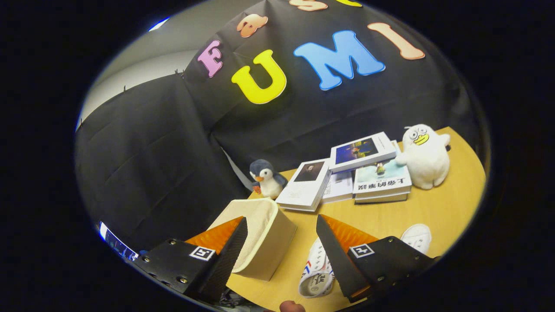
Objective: Open the storage box then place both shoes into the box .Put the left shoe in first, then the right shoe, with the right side of both shoes facing outward in a uniform manner.
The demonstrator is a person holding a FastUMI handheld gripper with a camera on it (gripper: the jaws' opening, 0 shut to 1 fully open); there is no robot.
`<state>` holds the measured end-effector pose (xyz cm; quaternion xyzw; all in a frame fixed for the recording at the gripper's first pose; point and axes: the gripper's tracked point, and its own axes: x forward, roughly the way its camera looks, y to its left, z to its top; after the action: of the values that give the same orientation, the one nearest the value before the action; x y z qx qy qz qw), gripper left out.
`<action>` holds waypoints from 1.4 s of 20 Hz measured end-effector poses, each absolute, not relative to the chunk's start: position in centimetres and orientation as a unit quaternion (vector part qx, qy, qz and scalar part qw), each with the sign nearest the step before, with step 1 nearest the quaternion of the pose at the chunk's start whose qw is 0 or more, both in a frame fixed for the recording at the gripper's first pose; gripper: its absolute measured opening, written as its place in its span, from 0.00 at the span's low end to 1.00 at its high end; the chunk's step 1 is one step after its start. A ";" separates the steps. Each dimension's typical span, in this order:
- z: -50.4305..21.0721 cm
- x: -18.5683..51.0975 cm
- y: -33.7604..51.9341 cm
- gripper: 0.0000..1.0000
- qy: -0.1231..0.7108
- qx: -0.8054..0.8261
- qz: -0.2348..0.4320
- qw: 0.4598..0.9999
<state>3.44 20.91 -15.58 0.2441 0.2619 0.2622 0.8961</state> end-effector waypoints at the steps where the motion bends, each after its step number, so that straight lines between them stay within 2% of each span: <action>1: -16.3 3.3 21.8 0.97 0.276 0.255 0.271 0.886; 12: -22.1 3.1 31.2 0.97 0.373 0.350 0.342 0.788; 21: -24.5 3.7 35.1 0.96 0.445 0.438 0.329 0.708; 22: -24.1 3.7 35.3 0.94 0.451 0.456 0.324 0.695; 25: -23.4 4.3 35.4 0.60 0.468 0.487 0.300 0.674; 26: -23.0 4.4 34.9 0.37 0.469 0.486 0.298 0.674; 28: -21.7 4.2 34.9 0.20 0.466 0.485 0.315 0.669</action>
<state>4.19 34.91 -21.70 0.4854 0.4665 0.3150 0.6690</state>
